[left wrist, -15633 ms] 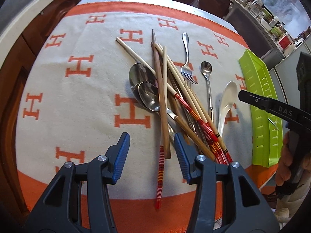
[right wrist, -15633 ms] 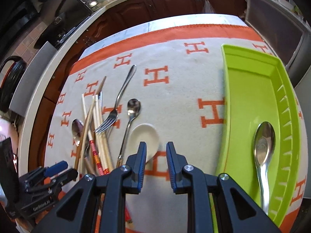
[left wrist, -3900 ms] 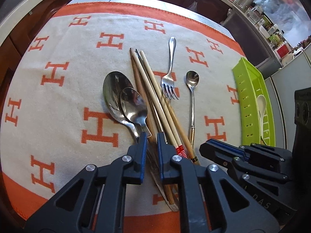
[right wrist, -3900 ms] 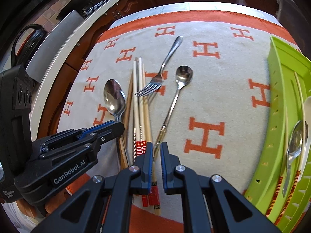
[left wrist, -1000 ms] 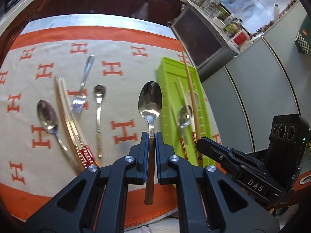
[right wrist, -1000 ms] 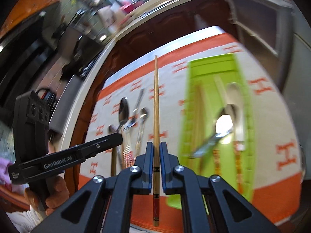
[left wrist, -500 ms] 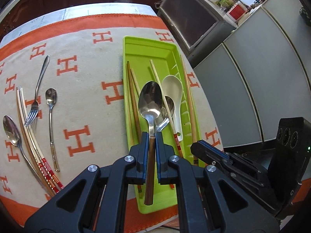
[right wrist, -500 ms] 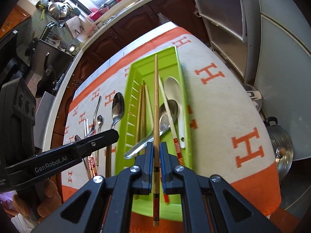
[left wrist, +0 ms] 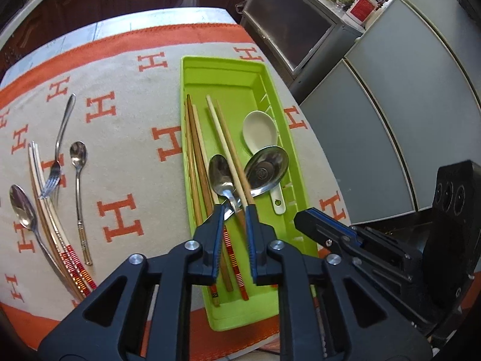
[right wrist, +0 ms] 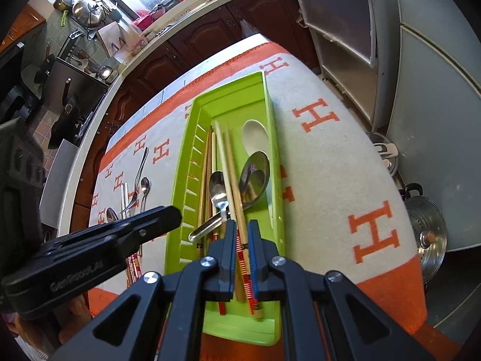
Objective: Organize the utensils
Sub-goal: 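Place the spoon in the green tray with the left tool while the right tool places the chopstick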
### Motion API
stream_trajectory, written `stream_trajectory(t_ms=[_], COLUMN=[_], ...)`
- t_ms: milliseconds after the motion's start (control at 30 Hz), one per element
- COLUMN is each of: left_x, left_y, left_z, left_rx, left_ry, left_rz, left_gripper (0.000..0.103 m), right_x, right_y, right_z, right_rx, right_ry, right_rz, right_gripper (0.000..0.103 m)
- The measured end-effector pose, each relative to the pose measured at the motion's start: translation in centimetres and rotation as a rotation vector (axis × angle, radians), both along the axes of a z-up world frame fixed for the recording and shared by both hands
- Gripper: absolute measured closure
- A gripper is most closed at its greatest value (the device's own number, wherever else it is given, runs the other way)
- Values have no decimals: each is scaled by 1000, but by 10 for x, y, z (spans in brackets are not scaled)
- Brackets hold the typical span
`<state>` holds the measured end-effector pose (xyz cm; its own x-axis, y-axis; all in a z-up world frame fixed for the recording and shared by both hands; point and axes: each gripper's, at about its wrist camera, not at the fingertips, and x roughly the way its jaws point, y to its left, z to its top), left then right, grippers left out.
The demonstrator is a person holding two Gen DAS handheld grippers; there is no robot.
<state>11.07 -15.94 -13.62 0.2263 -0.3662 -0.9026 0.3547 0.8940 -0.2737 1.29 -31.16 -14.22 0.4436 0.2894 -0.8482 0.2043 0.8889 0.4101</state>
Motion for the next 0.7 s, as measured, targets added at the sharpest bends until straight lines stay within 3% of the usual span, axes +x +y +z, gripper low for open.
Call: stream_trajectory(t_ms=[100, 167, 467, 700], left_x=[-7, -10, -24, -36], left_y=[10, 17, 72, 125], left_z=[11, 17, 26, 19], left_rx=[7, 19, 96, 122], left_ry=[-34, -55, -110, -96], left_rz=[10, 22, 98, 186], left_gripper=[75, 73, 71, 71], right_x=[-3, -5, -10, -13], right_y=[0, 1, 9, 27], right_z=[3, 4, 8, 13], right_rx=[-6, -9, -28, -49], right_ry=[-3, -5, -2, -4], right_rz=[-4, -5, 1, 33], right_gripper=[95, 96, 96, 96])
